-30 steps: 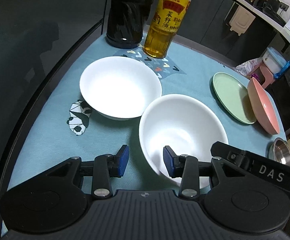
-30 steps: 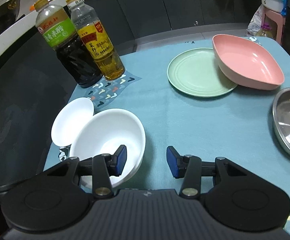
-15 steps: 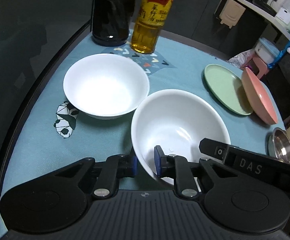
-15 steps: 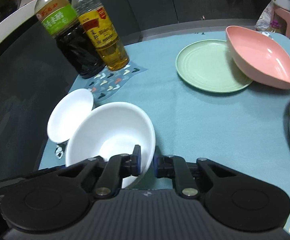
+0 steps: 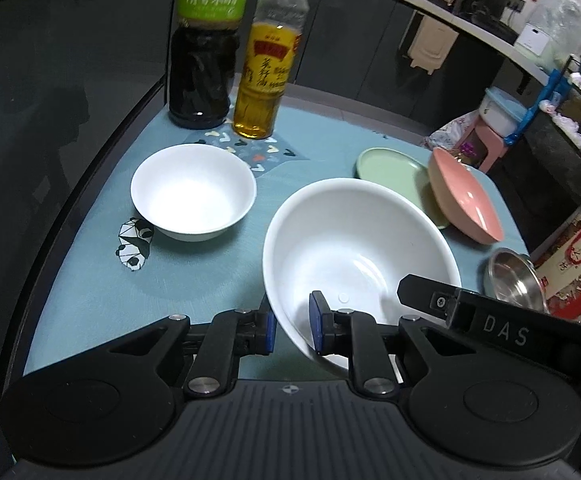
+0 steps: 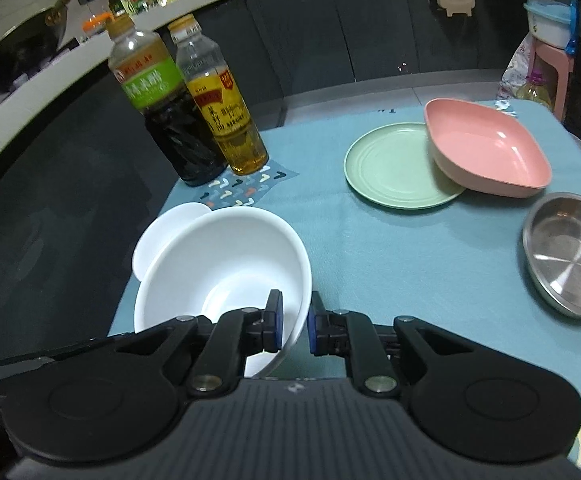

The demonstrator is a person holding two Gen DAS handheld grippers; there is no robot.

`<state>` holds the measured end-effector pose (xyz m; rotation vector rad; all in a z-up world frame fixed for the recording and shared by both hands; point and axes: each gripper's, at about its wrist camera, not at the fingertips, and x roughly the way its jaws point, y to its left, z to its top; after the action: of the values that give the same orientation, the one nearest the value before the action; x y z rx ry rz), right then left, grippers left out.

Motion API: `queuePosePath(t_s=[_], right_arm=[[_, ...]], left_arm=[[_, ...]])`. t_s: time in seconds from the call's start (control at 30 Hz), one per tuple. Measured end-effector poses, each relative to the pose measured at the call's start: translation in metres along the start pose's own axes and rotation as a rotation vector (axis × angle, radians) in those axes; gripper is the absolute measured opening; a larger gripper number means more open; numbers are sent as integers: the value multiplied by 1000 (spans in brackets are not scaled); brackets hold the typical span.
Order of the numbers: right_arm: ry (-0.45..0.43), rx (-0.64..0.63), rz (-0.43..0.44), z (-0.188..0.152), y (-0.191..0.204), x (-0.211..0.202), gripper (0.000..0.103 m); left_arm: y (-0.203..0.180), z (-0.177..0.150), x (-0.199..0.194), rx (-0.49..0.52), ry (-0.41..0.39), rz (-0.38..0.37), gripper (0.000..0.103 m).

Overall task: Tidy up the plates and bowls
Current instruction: 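Carry the white bowl over the black bowl and lower it inside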

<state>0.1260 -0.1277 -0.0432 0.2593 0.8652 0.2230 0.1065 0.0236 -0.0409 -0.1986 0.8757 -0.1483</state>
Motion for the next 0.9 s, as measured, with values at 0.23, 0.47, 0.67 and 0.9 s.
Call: queuePosePath(t_s=[0.23,0.47,0.67,0.9], right_arm=[[-22,11,2,-17,0,-32,15],[-25,24,6,-37,2,-52,17],[-24,23,1,-55,6,-64,17],[-16,39,-6,-72,3,-72,17]], left_arm=[[-7,-18,-28,22,-16,-6,16],[-10,-39,-49,40,-17,-8,16],[-9,-55,-61,52,-10,-12,16],[-12,-72,-66,68,11,-17,16]])
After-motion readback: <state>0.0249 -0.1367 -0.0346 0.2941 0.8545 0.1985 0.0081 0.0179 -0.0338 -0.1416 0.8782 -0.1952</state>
